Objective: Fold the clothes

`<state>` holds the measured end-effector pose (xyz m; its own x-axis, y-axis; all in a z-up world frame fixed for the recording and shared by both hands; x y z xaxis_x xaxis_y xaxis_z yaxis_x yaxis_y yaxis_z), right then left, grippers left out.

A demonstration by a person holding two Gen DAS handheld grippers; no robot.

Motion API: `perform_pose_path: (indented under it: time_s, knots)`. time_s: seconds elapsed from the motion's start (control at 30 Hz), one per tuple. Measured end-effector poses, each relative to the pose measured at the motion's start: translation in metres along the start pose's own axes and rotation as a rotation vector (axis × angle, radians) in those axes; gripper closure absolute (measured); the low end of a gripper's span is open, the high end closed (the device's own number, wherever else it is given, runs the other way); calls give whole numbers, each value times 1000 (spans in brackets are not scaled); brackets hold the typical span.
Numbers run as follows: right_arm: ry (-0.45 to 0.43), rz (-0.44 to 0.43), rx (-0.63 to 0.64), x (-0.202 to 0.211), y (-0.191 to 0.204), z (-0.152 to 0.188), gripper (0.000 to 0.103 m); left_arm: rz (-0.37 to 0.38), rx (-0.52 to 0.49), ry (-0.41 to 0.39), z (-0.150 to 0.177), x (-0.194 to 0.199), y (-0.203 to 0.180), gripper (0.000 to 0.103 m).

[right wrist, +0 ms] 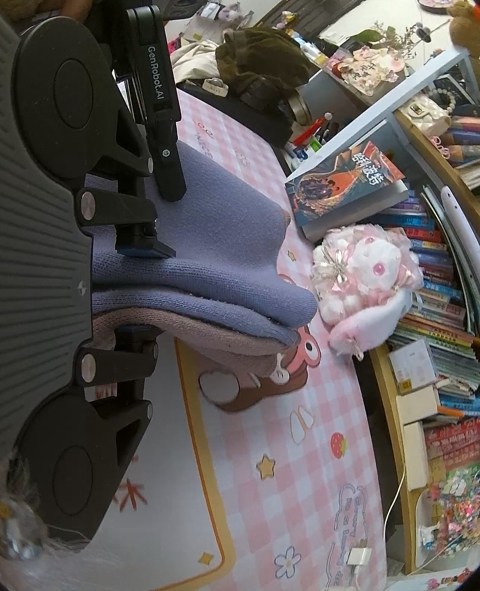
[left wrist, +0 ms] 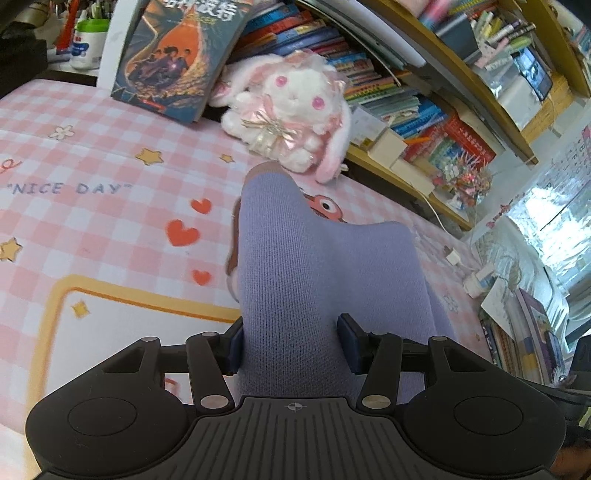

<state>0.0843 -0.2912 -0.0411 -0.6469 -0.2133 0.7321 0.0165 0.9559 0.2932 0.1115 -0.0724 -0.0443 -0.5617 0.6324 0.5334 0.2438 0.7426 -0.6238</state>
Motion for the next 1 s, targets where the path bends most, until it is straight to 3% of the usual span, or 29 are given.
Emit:
perform_pose_path:
  time_s: [0.57,1.0]
  knots:
    - [-51,49,79,-47,114,-12,74,67,0,-8,-63,41,94,53]
    - [-152,74,163,-111,162,-73,74,90,-60,-82,-142,12,137,53]
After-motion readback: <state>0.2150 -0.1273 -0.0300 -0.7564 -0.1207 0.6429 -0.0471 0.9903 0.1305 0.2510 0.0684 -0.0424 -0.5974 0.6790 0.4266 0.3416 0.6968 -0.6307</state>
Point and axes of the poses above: each gripper's, at about its wrist camera, not at the fingertips, and x roughly against the way its jaws point, y to its left, z to its underside, the point moved 5 cm from there along -x, roughly the way its jaws point, and after that the axes turned 14 degrees about z, right-handed, at the moved point
